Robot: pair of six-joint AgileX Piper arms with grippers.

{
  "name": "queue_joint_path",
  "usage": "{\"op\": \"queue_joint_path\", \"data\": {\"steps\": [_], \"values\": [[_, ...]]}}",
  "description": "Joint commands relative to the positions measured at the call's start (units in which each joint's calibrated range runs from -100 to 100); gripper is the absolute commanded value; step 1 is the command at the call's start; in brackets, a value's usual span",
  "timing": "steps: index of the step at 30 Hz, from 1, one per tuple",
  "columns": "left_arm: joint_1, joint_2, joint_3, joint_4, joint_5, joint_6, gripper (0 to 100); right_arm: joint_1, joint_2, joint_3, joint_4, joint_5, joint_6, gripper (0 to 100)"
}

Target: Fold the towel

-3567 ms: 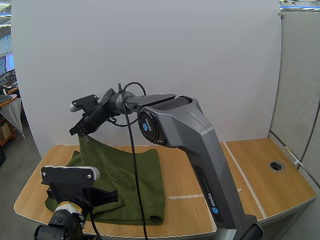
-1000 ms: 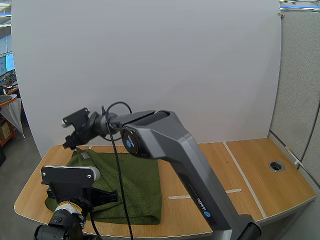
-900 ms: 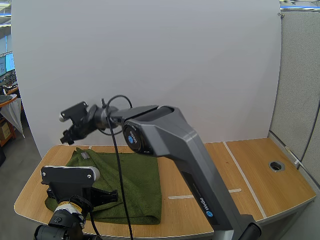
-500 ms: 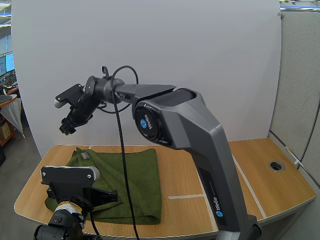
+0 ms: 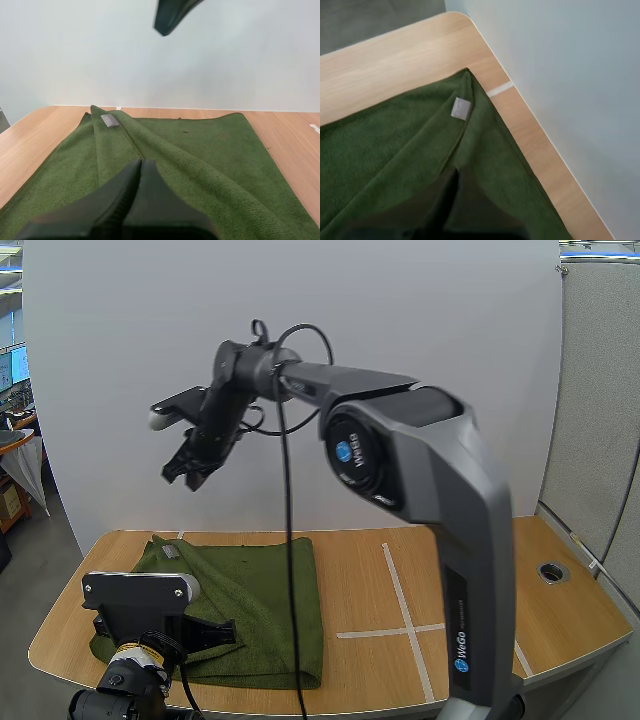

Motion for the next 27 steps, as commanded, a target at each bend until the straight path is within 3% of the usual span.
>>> {"op": "queue_joint_path", "data": {"steps": [1,10,17,27], "values": [[-0.15,-0.21,0.0,0.11,-1.25,-0.1,0,-2.62,-6.55,7.29,-0.26,1.37,-0.24,0],[-0.15,-0.21,0.0,0.11,-1.25,-0.1,0,-7.04,-16.77,23.09,1.91,0.65,-3.44,0],[-0.15,-0.21,0.0,0.11,-1.25,-0.1,0,-9.72,-24.54,37.63,3.53,-6.94,-5.3,0],[-0.15,-0.21,0.0,1.06,-1.91,0.28,0,-9.88,-30.65,56.45,3.13,-21.98,-5.67,0]]}}
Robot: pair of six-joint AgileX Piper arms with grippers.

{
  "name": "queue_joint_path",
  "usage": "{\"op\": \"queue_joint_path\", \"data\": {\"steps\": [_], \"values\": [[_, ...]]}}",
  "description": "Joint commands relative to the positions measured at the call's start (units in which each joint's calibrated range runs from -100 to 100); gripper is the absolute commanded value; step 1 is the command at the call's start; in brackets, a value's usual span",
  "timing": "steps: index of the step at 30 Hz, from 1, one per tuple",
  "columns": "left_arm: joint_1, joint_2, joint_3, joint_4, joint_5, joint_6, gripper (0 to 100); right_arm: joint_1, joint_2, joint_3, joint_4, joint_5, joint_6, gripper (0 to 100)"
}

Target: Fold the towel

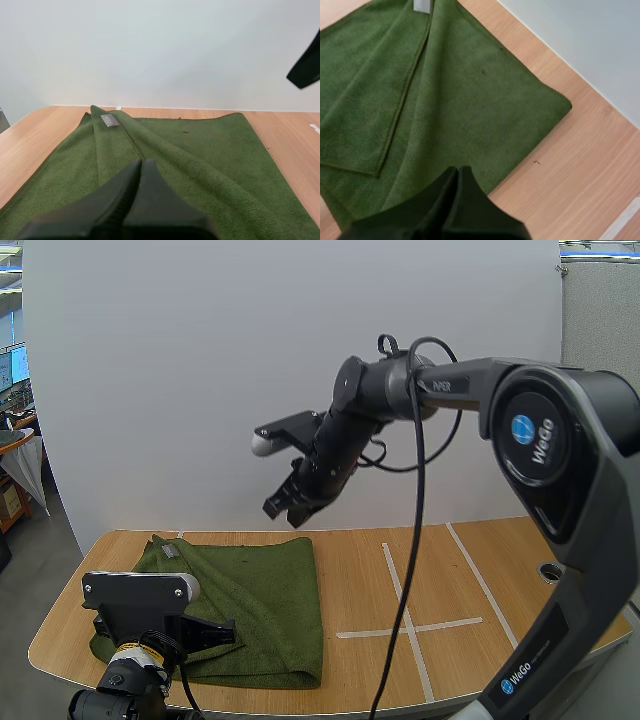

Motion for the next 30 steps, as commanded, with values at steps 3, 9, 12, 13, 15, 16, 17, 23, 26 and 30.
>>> {"op": "queue_joint_path", "data": {"steps": [3,9,12,13,15,16,17,23,26,30], "values": [[-0.15,-0.21,-0.18,3.9,-7.37,2.23,0,-0.24,-4.15,15.9,-0.25,-15.89,-0.67,0],[-0.15,-0.21,-8.41,5.14,-10.54,5.65,0,-0.24,-4.15,24.12,1.47,-30.09,-0.67,0],[-0.15,-0.21,-12.84,7.36,-8.83,11.07,0,-0.24,-4.15,25.04,1.57,-33.35,-0.67,0],[-0.15,-0.21,-14.22,7.65,-7.65,12.19,0,-0.24,-4.15,25.04,1.57,-33.86,-0.67,0],[-0.15,-0.21,-18.28,8.2,0.97,13.66,0,-0.24,-4.15,25.04,1.86,-34.29,-0.81,0],[-0.15,-0.21,-19.75,8.2,4.24,13.66,0,-0.24,-4.15,25.04,1.86,-34.29,-1.35,0],[-0.15,-0.21,-21.49,7.88,7.38,13.66,0,-0.24,-4.15,25.04,1.86,-33.92,-1.75,0],[-0.15,-0.21,-30.71,7.43,27.01,13.66,0,-0.24,-4.15,25.04,2.15,-33.02,-1.73,0],[-0.15,1.11,-34.33,7.13,39.89,13.66,0,-0.24,-4.15,25.04,2.28,-32.59,-1.73,0],[-0.15,5.7,-36.33,6.01,51.5,15.68,0,-0.24,-4.15,25.04,2.28,-29.39,-2.09,0]]}}
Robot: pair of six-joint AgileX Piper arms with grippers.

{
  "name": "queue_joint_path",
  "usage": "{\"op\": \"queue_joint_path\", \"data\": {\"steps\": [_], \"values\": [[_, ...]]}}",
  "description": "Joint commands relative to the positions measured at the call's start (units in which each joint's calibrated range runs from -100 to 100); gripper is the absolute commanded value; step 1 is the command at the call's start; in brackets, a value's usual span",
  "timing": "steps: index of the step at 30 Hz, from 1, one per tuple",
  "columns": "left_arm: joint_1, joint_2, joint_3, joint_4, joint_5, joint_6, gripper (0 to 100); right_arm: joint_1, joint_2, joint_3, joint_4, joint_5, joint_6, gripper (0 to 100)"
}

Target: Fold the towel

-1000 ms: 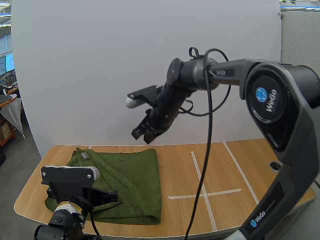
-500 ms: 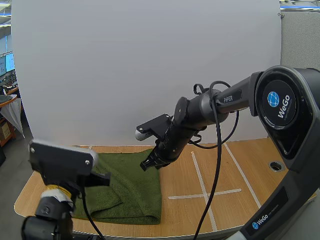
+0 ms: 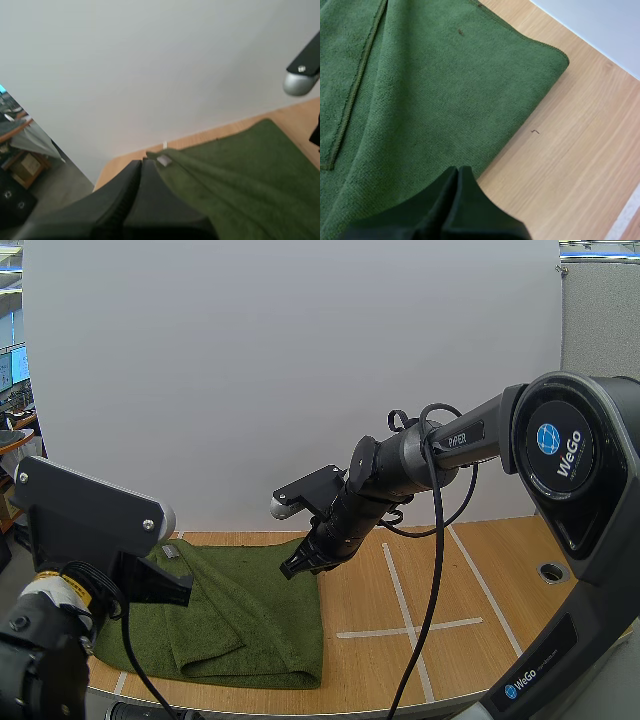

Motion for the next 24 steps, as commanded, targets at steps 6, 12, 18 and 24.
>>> {"op": "queue_joint_path", "data": {"steps": [6,12,18,24], "values": [[-0.15,13.09,-5.1,-3.91,25.68,5.17,0,-0.18,-6.23,0.3,1.28,12.88,-2.04,0],[-0.15,14.48,-5.1,-4.17,24.56,5.59,0,-0.18,-16.92,0.3,1.28,22.14,-2.04,0],[-0.15,14.48,-5.24,-5.55,22.82,5.59,0,-0.18,-32.22,3.58,0.88,32.49,-1.6,0],[-0.15,15.26,-5.39,-13.17,25.65,13.35,0,-0.18,-46.63,8.64,-1.88,39.28,0.49,0]]}}
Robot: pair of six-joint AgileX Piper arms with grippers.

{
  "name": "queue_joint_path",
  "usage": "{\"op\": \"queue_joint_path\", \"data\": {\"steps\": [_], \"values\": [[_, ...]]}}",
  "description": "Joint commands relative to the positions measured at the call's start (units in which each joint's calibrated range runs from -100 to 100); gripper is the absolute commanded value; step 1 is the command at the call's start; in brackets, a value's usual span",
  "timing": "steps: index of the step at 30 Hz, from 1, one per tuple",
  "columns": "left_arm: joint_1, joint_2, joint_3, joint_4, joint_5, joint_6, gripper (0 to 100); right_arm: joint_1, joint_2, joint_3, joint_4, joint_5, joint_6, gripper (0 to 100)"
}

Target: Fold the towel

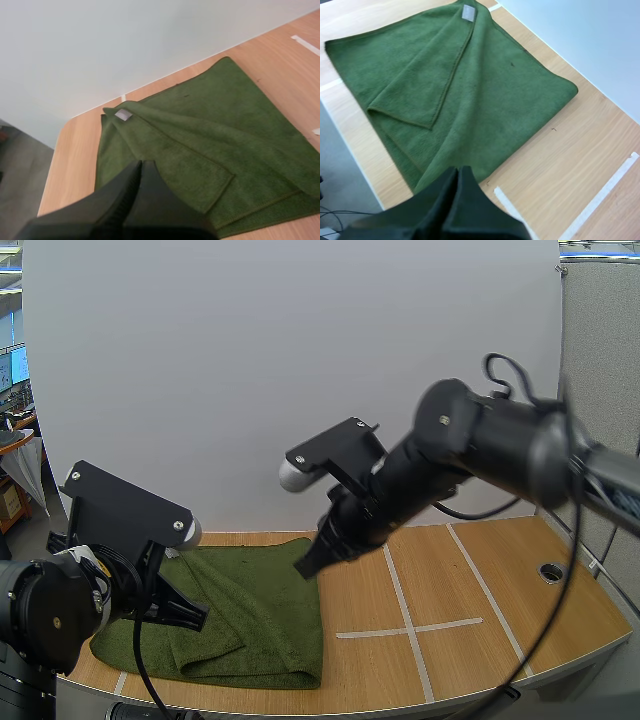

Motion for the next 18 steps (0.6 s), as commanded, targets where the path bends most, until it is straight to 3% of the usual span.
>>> {"op": "queue_joint_path", "data": {"steps": [1,9,13,15,17,18], "values": [[-0.15,1.67,-0.72,-10.53,1.2,8.69,0,-0.16,-17.04,5.51,-2.96,10.4,2.2,0],[-0.15,14.03,-0.72,-13.44,5.13,10.03,4,-0.16,-25.9,5.69,-1.77,21.15,4.65,0],[-0.15,22.32,-0.72,-18.02,6.62,13.49,37,-0.16,-27.49,5.69,0.13,21.15,5.28,0],[-0.15,26.1,-0.72,-20.62,6.71,16.01,66,-0.16,-27.93,5.69,0.28,21.15,5.79,0],[-0.15,28.92,-0.72,-21.16,6.35,17.64,82,-0.16,-28.22,5.69,0.4,21.15,5.79,0],[-0.15,30.43,-0.72,-21.16,6.13,18.14,84,-0.16,-28.22,5.69,0.4,21.15,5.79,0]]}}
